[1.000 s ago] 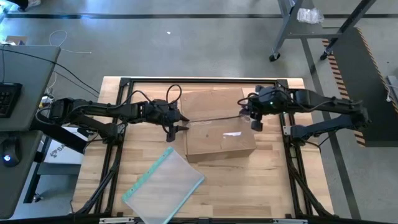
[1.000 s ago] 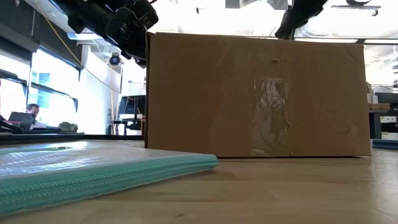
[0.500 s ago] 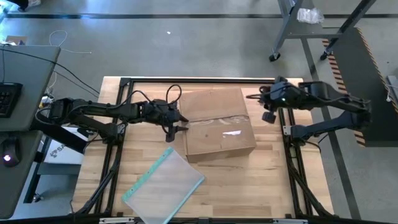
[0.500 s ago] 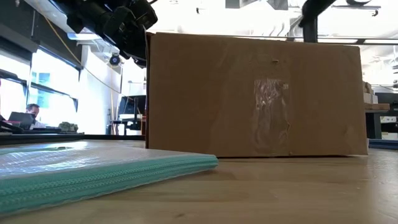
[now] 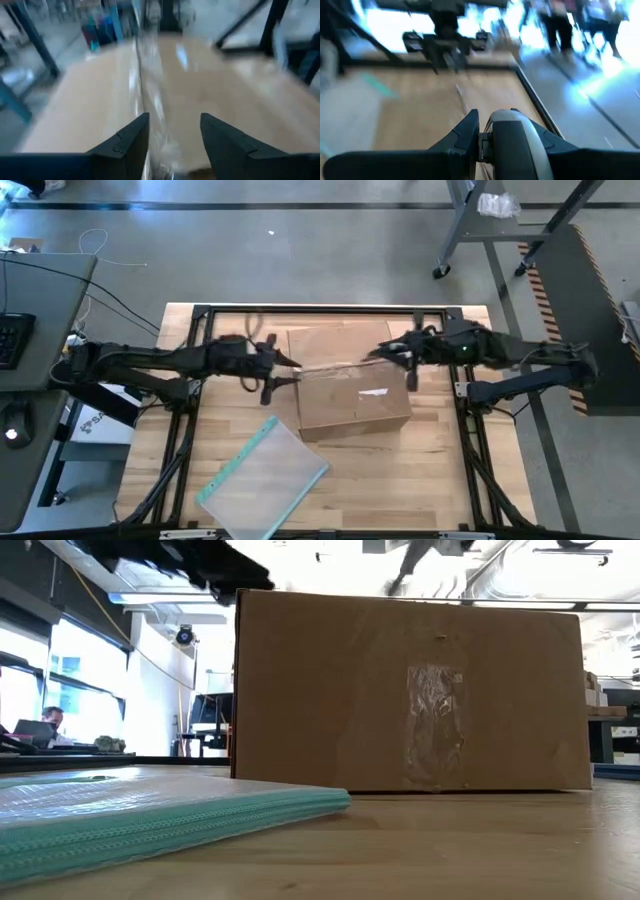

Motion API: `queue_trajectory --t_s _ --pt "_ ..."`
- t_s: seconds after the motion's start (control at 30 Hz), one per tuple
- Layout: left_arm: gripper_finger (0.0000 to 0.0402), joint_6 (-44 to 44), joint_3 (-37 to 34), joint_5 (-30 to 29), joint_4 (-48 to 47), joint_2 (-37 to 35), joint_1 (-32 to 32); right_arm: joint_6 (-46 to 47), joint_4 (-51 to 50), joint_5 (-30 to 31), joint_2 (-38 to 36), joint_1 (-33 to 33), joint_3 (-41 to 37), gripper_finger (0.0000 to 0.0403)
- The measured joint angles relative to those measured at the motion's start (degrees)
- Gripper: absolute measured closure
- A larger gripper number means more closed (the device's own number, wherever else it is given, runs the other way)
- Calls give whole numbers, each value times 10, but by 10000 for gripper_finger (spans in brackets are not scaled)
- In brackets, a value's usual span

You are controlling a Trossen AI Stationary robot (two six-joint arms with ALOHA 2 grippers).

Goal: Unpack boxes
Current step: Open the cardboard box using the black cutter

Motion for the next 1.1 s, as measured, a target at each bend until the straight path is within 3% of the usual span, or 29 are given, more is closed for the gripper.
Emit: queue_trajectory --t_s 0.2,0.37,0.63,0.83,1.1 --pt "243 5 1 -13 -52 -53 0 -13 310 -60 71 0 -95 331" --pt "243 5 0 -37 -106 -35 0 -54 406 -69 182 -3 -73 331" --pt "243 23 1 -38 -94 38 0 -81 385 -120 320 -23 37 331" --pt "243 27 4 -37 -93 70 1 -91 280 -124 359 -31 96 331" --pt "243 27 4 -37 -98 73 2 -97 252 -142 362 -31 102 331"
